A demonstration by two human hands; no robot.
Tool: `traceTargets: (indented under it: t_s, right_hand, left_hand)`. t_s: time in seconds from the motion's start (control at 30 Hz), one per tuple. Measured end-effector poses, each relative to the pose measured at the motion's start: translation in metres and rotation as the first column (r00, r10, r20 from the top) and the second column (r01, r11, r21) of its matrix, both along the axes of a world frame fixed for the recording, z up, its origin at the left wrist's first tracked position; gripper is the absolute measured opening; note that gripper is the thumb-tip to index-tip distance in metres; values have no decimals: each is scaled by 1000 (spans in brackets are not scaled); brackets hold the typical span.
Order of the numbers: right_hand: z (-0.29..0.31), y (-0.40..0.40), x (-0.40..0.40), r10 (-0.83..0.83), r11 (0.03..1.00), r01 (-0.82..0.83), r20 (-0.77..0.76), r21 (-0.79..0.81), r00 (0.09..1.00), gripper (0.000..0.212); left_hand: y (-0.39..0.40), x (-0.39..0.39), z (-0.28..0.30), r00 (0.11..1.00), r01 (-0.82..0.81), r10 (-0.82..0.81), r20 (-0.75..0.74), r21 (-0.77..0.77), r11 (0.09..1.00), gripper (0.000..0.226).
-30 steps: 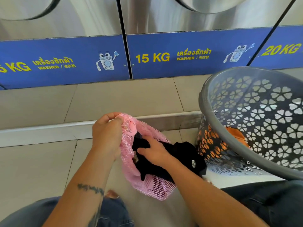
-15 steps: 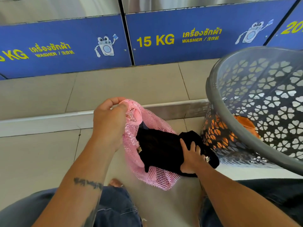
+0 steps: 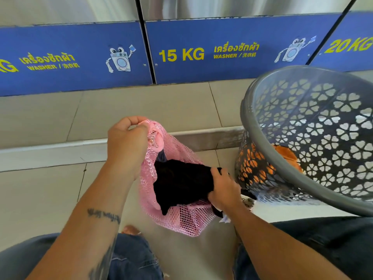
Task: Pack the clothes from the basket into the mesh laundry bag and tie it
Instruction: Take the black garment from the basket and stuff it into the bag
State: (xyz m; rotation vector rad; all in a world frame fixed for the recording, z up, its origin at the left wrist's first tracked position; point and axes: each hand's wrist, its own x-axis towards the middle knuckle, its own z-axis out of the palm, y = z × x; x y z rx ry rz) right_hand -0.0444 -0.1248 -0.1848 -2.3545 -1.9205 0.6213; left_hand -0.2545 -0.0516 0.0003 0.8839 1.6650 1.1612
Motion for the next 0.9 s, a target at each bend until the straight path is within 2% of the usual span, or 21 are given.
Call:
traceTargets:
  t_s: [0.13,0.23,0.3,0.37,0.47,0.6,0.7,0.8,0.9]
  right_hand:
    - [54,12,-28,-51,991,86,-307,103,950,54]
    - [104,22,-64,-32,991,99,-565,87,824,42]
    - [127,23,-93,-24,990,109,-664,87,747,42]
    - [132,19,-122,37,985,93,-695,148,718,47]
    - [111,10,-153,135,980,2,-670,199,730,57]
    - [77,10,-176,203,973,-79,-647,216,735,70]
    - [54,25,-190,250,965,-177,-480,193,841,78]
    - [38,42,-193,298,947,-319,-297,-25,907,81]
    - [31,59,-184,303,908,-339,-174,-247,937,79]
  left_hand:
    - [-12,-9,5,1000,-13,13,12,-16,1000,14]
    - [-24,-15,9,1000,-5,5,16,-14,1000,13]
    - [-32,-20,14,1000,-8,8,27,-13,1000,12]
    - [-37,-28,19,997,-39,40,64,-11,999,12]
    - [-38,-41,21,986,-103,105,128,-23,994,11]
    - [-36,-50,19,968,-106,117,223,-57,993,18]
    - [-30,-57,21,946,-92,113,304,-81,992,19]
    - [-24,-61,21,926,-65,97,364,-98,993,20]
    - [-20,-62,19,915,-22,64,398,-108,994,20]
